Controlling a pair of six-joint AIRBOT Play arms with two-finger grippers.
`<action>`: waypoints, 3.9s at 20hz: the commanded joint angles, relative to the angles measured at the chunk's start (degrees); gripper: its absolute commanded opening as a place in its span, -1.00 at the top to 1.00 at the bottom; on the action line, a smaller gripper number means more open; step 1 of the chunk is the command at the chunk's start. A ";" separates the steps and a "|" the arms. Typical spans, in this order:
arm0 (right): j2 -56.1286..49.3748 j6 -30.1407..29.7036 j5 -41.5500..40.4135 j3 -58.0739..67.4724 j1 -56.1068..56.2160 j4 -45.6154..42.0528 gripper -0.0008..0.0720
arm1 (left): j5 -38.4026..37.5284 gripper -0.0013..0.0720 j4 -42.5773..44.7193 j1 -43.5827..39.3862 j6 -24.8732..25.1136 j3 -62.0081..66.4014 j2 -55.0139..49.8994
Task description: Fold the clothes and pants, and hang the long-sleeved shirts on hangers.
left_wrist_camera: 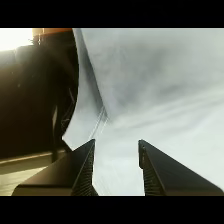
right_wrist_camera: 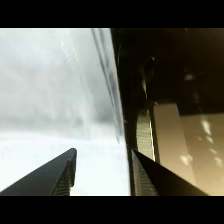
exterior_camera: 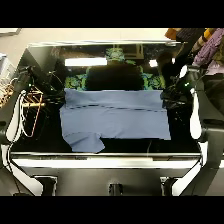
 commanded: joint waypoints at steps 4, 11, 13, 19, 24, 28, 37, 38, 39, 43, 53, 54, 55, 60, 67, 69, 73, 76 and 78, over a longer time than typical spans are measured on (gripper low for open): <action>9.03 -5.11 0.50 -0.92 -8.76 7.93 -0.15 | 3.61 0.05 -7.32 8.13 -0.48 -5.62 9.73; 25.14 -6.75 -8.76 -30.23 -14.73 16.15 -0.15 | -6.80 0.06 -13.51 19.17 0.63 -60.26 41.55; 28.68 -6.78 -10.78 -36.87 -14.73 17.49 -0.15 | -10.69 0.06 -18.75 19.06 1.64 -72.19 48.35; 34.36 -7.85 -11.82 -43.71 -14.73 19.17 -0.14 | -15.52 0.06 -26.43 18.82 5.20 -85.50 54.34; 35.12 -7.78 -11.50 -43.69 -14.73 24.06 -0.14 | -21.33 0.06 -28.79 13.22 5.57 -87.54 54.12; 35.12 -7.82 -10.54 -43.71 -14.73 25.11 -0.14 | -26.75 0.06 -31.45 8.55 5.60 -87.54 54.12; 35.12 -8.31 -10.29 -43.69 -14.73 25.05 -0.14 | -34.32 0.06 -31.45 3.41 5.60 -87.54 54.12; 35.12 -8.31 -10.43 -43.71 -14.73 24.98 -0.14 | -34.77 0.06 -31.47 2.84 5.57 -87.54 54.12; 35.12 -8.61 -10.56 -43.71 -14.73 24.98 -0.14 | -35.04 0.06 -31.47 2.29 5.57 -87.54 54.12; 35.12 -9.20 -11.28 -43.69 -14.73 25.00 -0.14 | -36.20 0.09 -31.91 1.09 5.53 -87.54 53.75; 36.06 -11.98 -10.19 -43.69 -15.30 23.54 0.10 | -34.49 0.92 -32.83 -0.90 5.62 -87.47 51.15; 36.63 -12.15 -11.30 -43.69 -16.11 23.47 0.13 | -34.25 0.91 -32.85 -0.90 5.62 -87.47 51.15; 36.79 -12.15 -11.58 -43.69 -17.55 22.82 0.13 | -34.18 0.91 -32.76 -0.90 5.60 -87.47 51.17; 35.15 -12.57 -11.50 -48.28 -22.75 19.32 -0.06 | -33.79 0.91 -32.70 -0.90 5.60 -87.47 51.21; 32.35 -15.80 -17.09 -60.81 -22.62 18.93 -0.15 | -32.70 0.92 -32.70 -0.90 5.60 -87.47 51.21; 32.30 -16.26 -18.88 -62.64 -22.62 19.41 -0.15 | -32.74 0.92 -32.70 -0.90 5.60 -87.47 51.21; 32.33 -19.08 -22.05 -64.43 -22.62 23.34 -0.15 | -32.72 0.91 -32.70 -0.90 5.57 -87.47 51.21; 32.33 -19.80 -24.04 -64.41 -22.62 25.09 -0.15 | -32.72 0.91 -32.70 -0.90 5.57 -87.47 51.21; 32.33 -19.89 -24.30 -64.41 -22.62 25.18 -0.14 | -32.72 0.92 -32.70 -0.90 5.57 -87.47 51.21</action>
